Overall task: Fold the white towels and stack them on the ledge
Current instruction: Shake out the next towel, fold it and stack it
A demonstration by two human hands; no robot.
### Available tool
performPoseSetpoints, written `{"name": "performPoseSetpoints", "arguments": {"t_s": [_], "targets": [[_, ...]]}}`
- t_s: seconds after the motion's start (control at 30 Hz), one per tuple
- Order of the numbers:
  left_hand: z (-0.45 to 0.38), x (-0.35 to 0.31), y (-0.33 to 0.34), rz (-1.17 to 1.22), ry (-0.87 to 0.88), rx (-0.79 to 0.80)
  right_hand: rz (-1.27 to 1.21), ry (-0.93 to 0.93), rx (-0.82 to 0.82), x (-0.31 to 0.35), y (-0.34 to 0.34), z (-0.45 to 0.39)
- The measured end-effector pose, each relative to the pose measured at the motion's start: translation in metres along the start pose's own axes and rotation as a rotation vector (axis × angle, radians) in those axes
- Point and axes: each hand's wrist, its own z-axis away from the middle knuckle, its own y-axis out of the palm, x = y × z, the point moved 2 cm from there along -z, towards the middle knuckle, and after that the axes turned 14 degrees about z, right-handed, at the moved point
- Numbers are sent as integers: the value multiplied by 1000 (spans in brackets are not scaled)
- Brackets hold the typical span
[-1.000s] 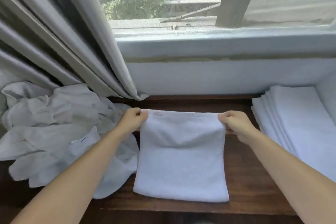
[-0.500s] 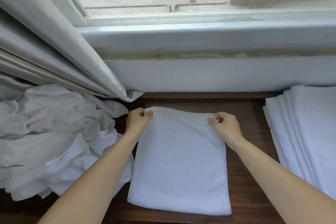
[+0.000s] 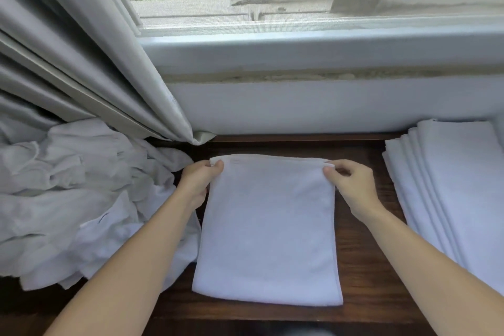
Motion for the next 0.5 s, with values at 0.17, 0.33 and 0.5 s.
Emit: {"name": "performPoseSetpoints", "arguments": {"t_s": [0.17, 0.33, 0.5], "targets": [[28, -1, -17, -9, -26, 143, 27, -103, -35, 2, -16, 31], [65, 0, -25, 6, 179, 138, 9, -155, -67, 10, -27, 61], [104, -12, -39, -9, 473, 145, -64, -202, -118, 26, -42, 85]]}}
